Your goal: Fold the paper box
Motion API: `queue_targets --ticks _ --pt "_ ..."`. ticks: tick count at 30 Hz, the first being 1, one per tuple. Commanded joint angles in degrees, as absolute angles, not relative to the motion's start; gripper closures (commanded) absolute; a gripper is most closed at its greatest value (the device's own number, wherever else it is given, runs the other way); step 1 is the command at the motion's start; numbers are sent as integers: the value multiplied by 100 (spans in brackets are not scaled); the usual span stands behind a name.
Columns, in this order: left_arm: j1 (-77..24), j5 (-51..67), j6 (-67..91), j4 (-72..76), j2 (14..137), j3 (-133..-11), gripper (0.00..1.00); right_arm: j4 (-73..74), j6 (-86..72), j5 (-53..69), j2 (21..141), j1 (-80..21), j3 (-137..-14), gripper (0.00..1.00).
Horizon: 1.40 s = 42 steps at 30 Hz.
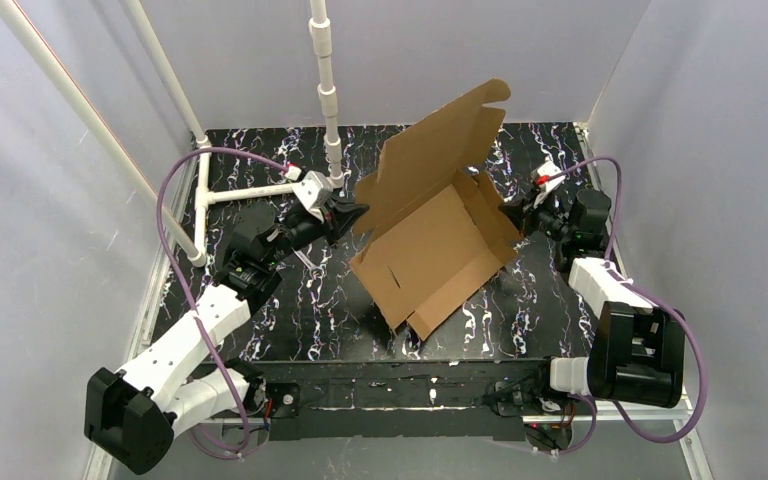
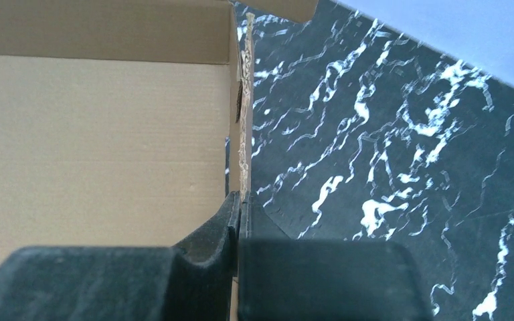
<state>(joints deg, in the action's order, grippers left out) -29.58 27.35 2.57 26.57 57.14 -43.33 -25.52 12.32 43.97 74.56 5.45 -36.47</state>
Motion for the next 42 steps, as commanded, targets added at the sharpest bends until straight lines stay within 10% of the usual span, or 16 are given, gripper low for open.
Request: queue_targets --ticks 1,16,25,42 --pt "-2975 2896 56 2846 5715 -4685 100 -4632 590 4185 7372 508 -3344 99" --pt "-2971 3148 -849 2848 5972 -4287 100 -3495 1368 4833 7910 633 -3292 91" --pt "-2972 3437 -1058 2849 5755 -4047 100 -2007 2071 5656 7597 890 -3788 42" --pt "-2977 3381 -1166 2852 5712 -3946 100 -1197 2169 6691 7502 1530 -5028 22"
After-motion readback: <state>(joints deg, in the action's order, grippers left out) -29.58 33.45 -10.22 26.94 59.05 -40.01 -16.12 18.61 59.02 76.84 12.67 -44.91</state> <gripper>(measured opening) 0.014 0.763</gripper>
